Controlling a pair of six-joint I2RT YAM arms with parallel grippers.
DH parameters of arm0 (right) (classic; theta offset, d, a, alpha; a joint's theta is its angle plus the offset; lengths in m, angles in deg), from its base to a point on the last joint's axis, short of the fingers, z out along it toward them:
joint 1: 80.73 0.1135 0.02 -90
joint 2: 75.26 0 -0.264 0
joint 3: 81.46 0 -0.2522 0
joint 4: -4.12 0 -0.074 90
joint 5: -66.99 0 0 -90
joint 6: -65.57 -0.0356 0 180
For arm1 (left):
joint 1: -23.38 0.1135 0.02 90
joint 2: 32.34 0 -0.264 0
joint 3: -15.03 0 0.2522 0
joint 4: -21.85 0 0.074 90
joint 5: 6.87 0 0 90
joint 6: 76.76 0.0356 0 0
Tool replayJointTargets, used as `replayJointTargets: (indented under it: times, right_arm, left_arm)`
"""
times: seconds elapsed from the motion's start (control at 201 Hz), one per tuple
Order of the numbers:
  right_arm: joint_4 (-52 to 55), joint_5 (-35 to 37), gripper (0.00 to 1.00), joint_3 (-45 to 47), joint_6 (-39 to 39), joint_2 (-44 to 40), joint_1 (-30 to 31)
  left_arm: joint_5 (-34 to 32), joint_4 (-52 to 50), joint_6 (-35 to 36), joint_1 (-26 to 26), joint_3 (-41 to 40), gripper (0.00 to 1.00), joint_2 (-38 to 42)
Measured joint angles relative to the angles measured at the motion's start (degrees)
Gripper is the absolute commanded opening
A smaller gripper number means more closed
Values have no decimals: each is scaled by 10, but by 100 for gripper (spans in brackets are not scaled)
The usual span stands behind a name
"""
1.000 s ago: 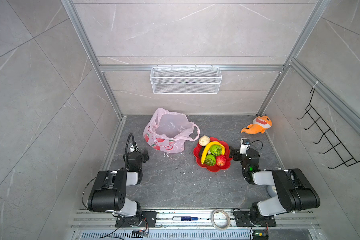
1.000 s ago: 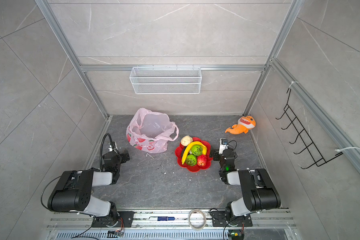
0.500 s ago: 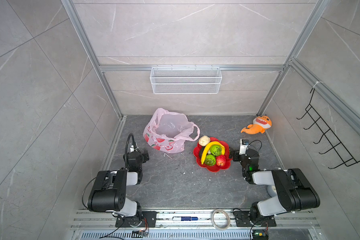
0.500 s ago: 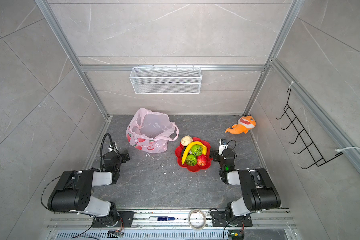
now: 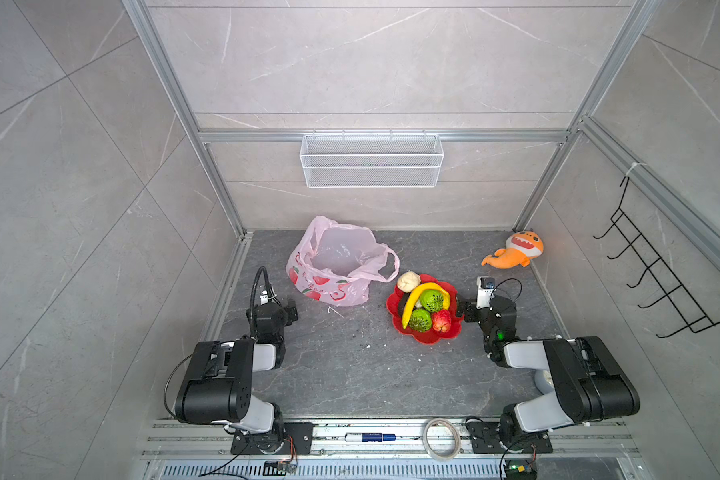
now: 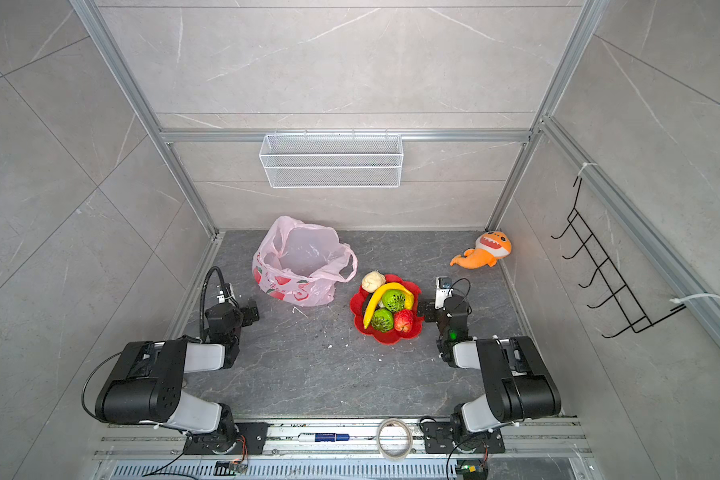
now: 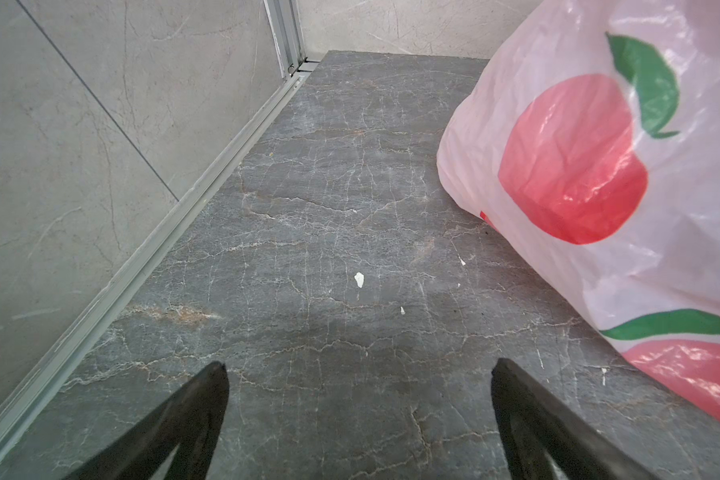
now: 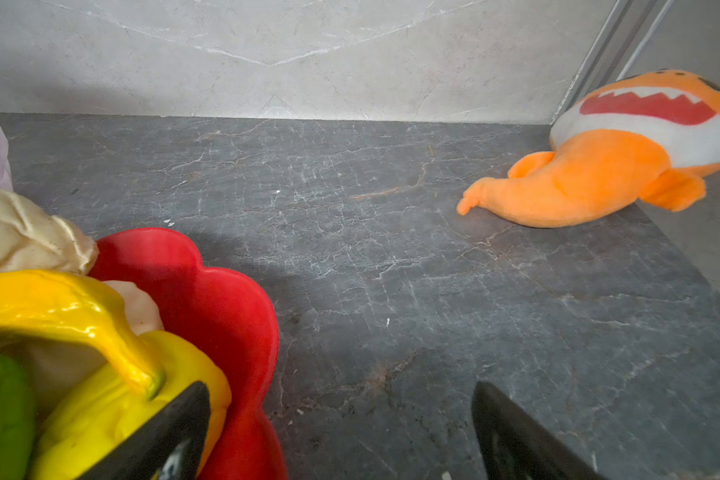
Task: Take fruits out of the plastic bag
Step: Reset both arms
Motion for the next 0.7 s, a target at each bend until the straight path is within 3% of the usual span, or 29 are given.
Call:
replayJointTargets:
  times: [0.697]
  right_arm:
    - [5, -8, 99, -3, 0, 1, 0]
  left_arm:
    - [2, 0, 0, 0, 0, 100, 0]
